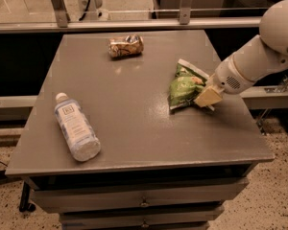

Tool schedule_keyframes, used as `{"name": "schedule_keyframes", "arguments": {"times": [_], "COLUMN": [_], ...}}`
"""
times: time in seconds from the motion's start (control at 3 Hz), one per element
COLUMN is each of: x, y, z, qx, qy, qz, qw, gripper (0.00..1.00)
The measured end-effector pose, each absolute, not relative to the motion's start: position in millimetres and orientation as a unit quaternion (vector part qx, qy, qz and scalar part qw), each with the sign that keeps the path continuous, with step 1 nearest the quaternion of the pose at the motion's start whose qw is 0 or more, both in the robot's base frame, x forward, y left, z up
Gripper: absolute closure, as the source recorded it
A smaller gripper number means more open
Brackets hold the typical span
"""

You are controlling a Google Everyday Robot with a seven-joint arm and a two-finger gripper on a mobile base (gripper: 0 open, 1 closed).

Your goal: Move green jalapeno chip bag near blue plastic bottle

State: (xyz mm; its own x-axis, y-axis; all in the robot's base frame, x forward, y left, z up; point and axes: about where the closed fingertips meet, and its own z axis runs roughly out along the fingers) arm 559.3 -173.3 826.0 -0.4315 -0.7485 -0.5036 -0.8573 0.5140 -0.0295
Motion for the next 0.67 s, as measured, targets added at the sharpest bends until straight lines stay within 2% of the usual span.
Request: {"name": "schedule_keyframes", "arguments": {"times": [0.33,0.67], "x": [559,581], "y": [-173,-169], "z": [827,852], "qx": [-0.479,-0.487], "qy": [0.838,0.825], "qz": [0.116,0.122], "qw": [0.234,0.261], "gripper": [1.00,1.00]}}
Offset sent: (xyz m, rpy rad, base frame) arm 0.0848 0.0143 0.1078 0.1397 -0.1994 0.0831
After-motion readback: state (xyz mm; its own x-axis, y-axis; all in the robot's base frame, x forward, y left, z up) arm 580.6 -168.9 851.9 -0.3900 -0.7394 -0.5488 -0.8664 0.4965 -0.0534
